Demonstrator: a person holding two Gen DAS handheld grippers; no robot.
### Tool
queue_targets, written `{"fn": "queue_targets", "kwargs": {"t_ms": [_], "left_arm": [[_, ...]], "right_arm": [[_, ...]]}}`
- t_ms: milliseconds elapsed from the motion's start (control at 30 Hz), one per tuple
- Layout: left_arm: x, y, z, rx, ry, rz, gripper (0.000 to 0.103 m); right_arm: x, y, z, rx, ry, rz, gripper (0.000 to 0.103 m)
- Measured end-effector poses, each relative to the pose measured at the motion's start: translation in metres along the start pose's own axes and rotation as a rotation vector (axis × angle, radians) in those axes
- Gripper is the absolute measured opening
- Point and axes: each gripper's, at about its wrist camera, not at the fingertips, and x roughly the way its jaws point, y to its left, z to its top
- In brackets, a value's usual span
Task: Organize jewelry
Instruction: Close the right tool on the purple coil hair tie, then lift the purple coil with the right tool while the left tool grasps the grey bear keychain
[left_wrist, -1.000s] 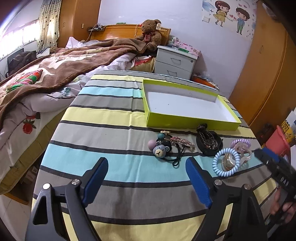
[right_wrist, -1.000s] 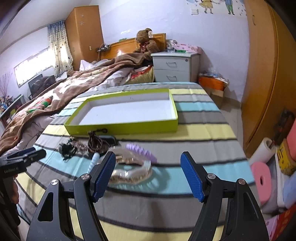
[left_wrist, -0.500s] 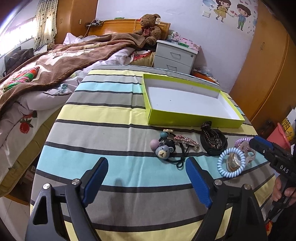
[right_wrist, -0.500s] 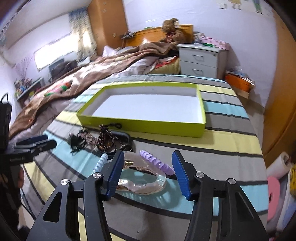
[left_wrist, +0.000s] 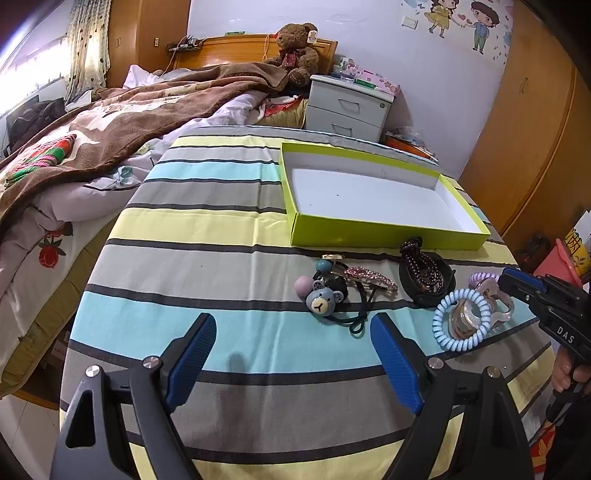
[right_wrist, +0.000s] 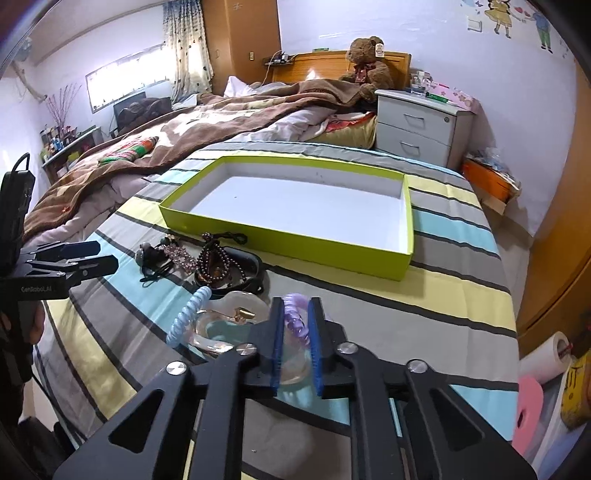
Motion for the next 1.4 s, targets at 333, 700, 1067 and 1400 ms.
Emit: {"fn": "queue_targets", "kwargs": {"t_ms": [333, 700, 1067, 1400], "left_arm": [[0.003, 0.002, -0.002, -0.003, 0.008, -0.006, 0.087], [0.020, 0.000, 0.006, 0.014, 0.038, 0.019, 0.086], [0.036, -0.012, 0.011, 0.043, 0.050, 0.017, 0.068], [0.037, -0.019, 0.012, 0.059, 0.050, -0.030, 0.028]], "right_arm": [[-0.011, -0.018, -0.003, 0.089, -0.035, -0.003, 0.009], [-0.031, -0.024, -0.005, 0.140, -0.103, -0.029, 0.009], [-0.033, -0.023, -0.009, 0.156, -0.109, -0.026, 0.009], [-0.035, -0.022, -0.008, 0.156, -0.116, -0.032, 0.009]]}}
